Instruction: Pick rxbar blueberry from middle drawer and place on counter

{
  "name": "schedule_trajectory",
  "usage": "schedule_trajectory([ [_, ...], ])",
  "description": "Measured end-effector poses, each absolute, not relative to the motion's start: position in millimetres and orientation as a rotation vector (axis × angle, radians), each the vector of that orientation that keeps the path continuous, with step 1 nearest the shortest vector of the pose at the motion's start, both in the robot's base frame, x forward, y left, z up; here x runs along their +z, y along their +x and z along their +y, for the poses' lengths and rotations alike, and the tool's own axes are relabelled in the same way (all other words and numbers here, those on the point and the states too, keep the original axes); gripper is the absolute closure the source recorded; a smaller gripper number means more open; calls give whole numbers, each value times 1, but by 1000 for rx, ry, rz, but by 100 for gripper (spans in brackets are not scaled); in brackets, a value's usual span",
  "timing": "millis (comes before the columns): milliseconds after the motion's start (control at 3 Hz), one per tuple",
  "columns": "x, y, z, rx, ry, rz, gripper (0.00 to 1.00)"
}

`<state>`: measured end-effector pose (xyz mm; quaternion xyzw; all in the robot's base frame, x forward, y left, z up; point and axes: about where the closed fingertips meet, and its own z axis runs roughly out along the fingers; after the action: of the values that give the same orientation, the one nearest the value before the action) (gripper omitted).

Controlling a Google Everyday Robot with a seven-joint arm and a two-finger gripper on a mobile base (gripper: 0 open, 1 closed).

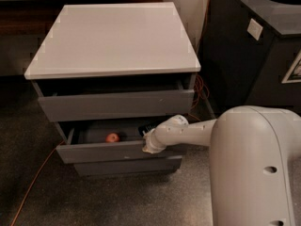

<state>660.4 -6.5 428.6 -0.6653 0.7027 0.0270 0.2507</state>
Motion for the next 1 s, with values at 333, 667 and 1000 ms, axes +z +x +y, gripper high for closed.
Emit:
schedule_trajectory([
  [333, 428, 639, -8, 105, -1805, 1919, 100],
  [667, 428, 636, -9, 110, -1802, 1920, 100],
  [1000, 428, 617, -11, 132, -1792, 1929, 100],
])
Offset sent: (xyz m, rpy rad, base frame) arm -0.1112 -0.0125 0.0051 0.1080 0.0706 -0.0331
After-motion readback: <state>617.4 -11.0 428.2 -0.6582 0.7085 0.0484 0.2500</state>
